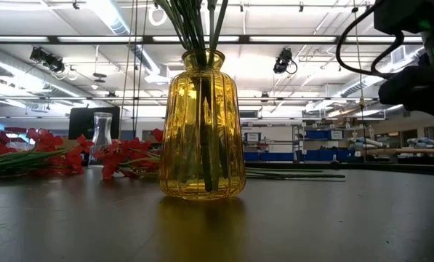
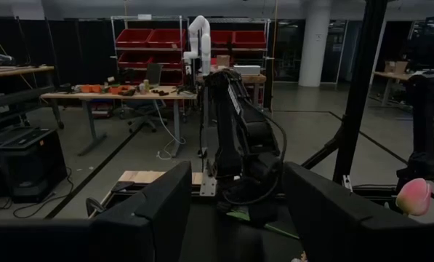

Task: Sort flowers into vase by color
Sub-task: Put the bottom black flower into the transparent vase

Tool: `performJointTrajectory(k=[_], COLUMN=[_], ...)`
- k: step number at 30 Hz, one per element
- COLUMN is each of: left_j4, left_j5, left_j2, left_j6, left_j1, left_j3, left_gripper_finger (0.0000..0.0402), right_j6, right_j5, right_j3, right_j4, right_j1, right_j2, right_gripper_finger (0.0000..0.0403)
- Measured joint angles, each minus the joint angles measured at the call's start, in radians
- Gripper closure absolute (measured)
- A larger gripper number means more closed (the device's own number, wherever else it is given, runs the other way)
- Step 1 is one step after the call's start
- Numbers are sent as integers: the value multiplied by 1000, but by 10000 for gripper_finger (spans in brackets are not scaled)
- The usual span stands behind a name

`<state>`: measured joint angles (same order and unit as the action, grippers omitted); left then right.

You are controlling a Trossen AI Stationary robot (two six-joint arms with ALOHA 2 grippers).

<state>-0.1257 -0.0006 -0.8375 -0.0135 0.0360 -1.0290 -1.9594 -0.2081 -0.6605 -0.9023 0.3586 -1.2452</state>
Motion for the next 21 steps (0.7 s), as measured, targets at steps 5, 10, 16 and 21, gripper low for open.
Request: performJointTrajectory(k=[5, 10, 16, 21], left_j4=[0, 0, 0, 0], left_j5=[0, 0, 0, 0], left_j2=[0, 0, 0, 0], left_j6=[0, 0, 0, 0], left_j1=[0, 0, 0, 0], left_j3=[0, 0, 0, 0], left_gripper_finger=[180, 180, 180, 180], right_j6=[-91, -187, -314, -375], right_j5=[-2, -3, 4, 20], right_j3=[1, 1, 6, 39], right_j4=[6, 8, 0, 38], right_j1=[15, 47, 104, 142], right_j2=[-5, -5, -20, -60], right_gripper_finger=[229, 232, 240, 242])
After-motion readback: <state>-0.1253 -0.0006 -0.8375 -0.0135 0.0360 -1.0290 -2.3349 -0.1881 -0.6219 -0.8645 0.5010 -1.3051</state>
